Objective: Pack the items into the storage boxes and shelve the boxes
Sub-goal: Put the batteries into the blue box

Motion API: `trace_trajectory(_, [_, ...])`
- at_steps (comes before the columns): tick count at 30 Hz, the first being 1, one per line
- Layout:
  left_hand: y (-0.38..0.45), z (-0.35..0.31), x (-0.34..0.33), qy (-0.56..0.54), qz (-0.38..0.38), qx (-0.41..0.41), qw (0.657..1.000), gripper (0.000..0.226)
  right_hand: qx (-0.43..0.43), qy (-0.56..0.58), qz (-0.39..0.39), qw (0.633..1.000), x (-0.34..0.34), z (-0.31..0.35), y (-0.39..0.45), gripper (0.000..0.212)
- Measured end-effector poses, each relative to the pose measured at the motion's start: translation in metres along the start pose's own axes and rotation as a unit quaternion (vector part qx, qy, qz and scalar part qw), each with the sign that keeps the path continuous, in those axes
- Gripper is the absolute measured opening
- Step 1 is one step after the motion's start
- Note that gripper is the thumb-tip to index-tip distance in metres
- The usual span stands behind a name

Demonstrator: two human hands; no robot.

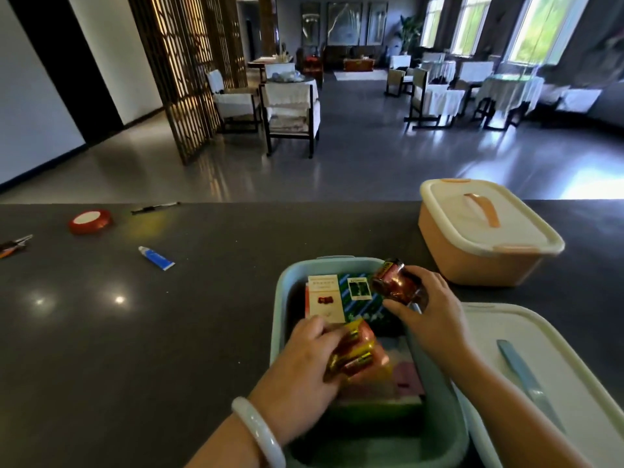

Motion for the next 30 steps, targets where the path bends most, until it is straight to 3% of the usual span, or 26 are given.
trace_trajectory(5, [0.011, -0.011, -0.023, -0.009, 0.063, 0.029, 0.998, 0.048, 0.006, 0.026, 0.010, 1.000, -0.009, -0.006, -0.002, 0.060])
trace_trajectory(15, [0.028, -0.015, -0.061, 0.150, 0.029, 0.098, 0.983, 0.052, 0.016, 0.038, 0.012, 0.999, -0.012, -0.005, -0.001, 0.061])
trace_trajectory(22, [0.032, -0.005, -0.064, 0.047, 0.051, 0.131, 0.989, 0.072, 0.016, 0.043, 0.035, 0.998, -0.011, -0.006, -0.001, 0.063])
trace_trajectory(27, [0.031, -0.002, -0.058, -0.023, 0.089, 0.124, 0.988, 0.067, 0.019, 0.043, 0.045, 0.998, -0.012, -0.005, -0.002, 0.063])
trace_trajectory(30, [0.034, -0.002, -0.056, -0.001, 0.094, 0.116, 0.989, 0.060, 0.023, 0.035, 0.048, 0.998, -0.012, -0.005, -0.002, 0.064])
Point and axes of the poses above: each hand's wrist, its own y-axis towards the middle knuckle, its own x-axis out of the back of the hand, z = x × y, the point moved 3 cm from there along y, towards the middle knuckle
